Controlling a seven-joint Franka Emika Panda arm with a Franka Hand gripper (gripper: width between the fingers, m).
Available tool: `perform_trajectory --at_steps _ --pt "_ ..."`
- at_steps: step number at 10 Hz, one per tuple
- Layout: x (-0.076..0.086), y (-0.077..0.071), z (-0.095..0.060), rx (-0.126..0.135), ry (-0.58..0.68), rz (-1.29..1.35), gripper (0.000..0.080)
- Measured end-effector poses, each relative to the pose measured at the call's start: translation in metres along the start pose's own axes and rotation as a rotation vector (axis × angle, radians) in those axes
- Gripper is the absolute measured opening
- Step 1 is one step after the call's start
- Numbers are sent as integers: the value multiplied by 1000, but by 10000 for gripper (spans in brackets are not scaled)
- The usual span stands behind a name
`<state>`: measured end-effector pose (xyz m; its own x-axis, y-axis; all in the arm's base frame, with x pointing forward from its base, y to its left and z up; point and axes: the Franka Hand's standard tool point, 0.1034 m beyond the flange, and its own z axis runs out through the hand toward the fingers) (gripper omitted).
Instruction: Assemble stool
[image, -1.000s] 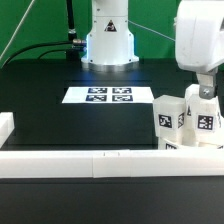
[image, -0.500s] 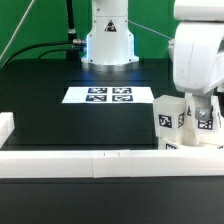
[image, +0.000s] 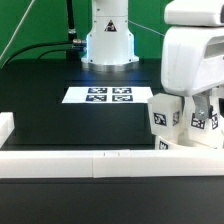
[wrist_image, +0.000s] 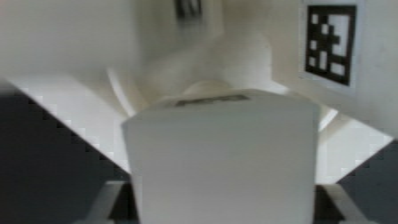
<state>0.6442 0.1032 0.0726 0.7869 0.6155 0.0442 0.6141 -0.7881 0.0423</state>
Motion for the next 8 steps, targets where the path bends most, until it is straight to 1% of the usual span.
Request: perform_trajectory --at_steps 2,3,4,5,6,7,8 --pt "0 1 1 -3 3 162 337" --pt "3 6 2 -16 29 203 337" --pt "5 7 2 -12 46 349 337" --pt "4 8 2 -1 51 506 337" --pt "3 10 3 20 51 684 337" --pt "1 12 2 43 52 809 337" --pt "0 12 3 72 48 1032 337"
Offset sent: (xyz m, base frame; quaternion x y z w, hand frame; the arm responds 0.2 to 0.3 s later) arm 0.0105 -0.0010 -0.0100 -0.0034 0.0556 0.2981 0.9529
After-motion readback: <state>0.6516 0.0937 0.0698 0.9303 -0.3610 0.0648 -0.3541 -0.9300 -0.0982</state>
